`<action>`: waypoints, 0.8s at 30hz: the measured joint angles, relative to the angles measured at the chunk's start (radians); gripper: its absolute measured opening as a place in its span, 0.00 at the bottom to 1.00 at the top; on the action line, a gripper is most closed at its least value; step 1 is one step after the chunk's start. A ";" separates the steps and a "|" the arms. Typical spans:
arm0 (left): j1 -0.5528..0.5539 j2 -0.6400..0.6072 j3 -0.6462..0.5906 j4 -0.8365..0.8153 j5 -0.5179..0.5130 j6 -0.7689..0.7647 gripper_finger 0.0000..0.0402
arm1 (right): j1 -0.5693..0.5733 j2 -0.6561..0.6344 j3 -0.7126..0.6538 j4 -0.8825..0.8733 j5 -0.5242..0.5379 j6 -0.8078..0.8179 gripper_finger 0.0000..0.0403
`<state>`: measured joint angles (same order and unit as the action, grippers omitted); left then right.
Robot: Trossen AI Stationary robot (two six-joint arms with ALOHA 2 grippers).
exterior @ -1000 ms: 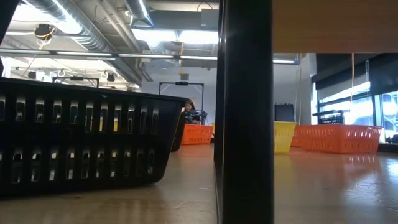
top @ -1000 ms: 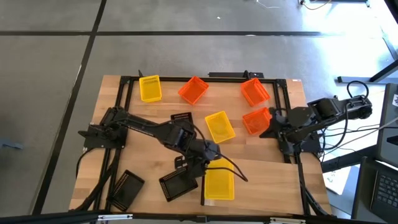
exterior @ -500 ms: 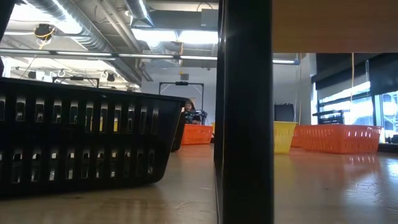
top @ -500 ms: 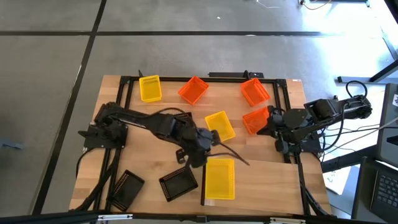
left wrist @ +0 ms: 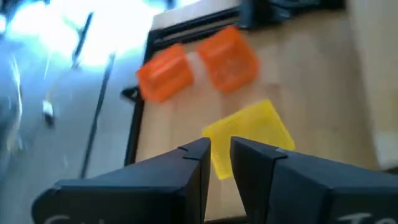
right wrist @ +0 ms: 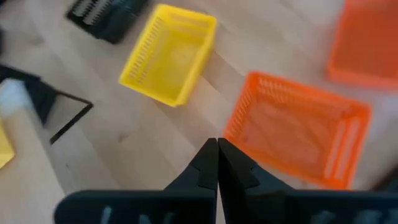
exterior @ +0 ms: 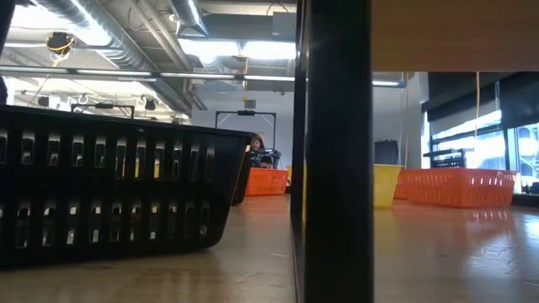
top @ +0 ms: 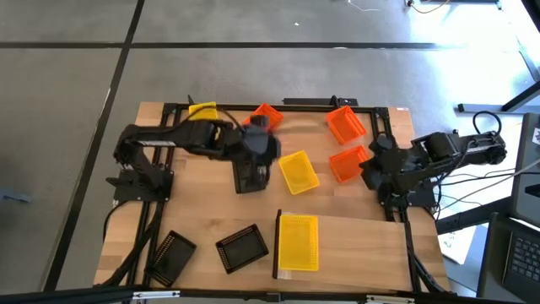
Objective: Stack baskets on shelf by color
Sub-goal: Put the bottom right orange bin on the shelf
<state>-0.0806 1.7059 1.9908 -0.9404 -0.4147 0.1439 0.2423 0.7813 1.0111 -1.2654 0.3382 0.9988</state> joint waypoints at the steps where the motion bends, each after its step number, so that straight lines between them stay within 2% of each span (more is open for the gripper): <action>1: 0.016 -0.005 -0.002 -0.026 0.000 -0.041 0.14 | -0.012 0.005 0.000 -0.008 -0.001 0.027 0.00; 4: 0.056 -0.009 0.000 -0.032 -0.002 -0.114 0.14 | -0.047 0.012 0.000 -0.009 -0.044 0.097 0.00; 7: 0.083 -0.009 -0.002 -0.051 0.000 -0.135 0.14 | -0.074 0.020 0.000 -0.009 -0.096 0.081 0.00; 11: 0.103 -0.012 -0.002 -0.046 0.000 -0.137 0.14 | -0.103 0.037 -0.002 -0.004 -0.096 0.048 0.01; 17: 0.109 -0.011 -0.002 -0.046 0.001 -0.138 0.14 | -0.164 0.083 -0.002 -0.001 -0.109 0.044 0.10; 24: 0.109 -0.011 -0.002 -0.046 0.001 -0.142 0.14 | -0.271 0.187 -0.002 0.013 -0.225 -0.028 0.19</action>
<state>0.0287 1.6947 1.9888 -0.9867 -0.4137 0.0016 -0.0287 0.9686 1.0088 -1.2525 0.1128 0.9712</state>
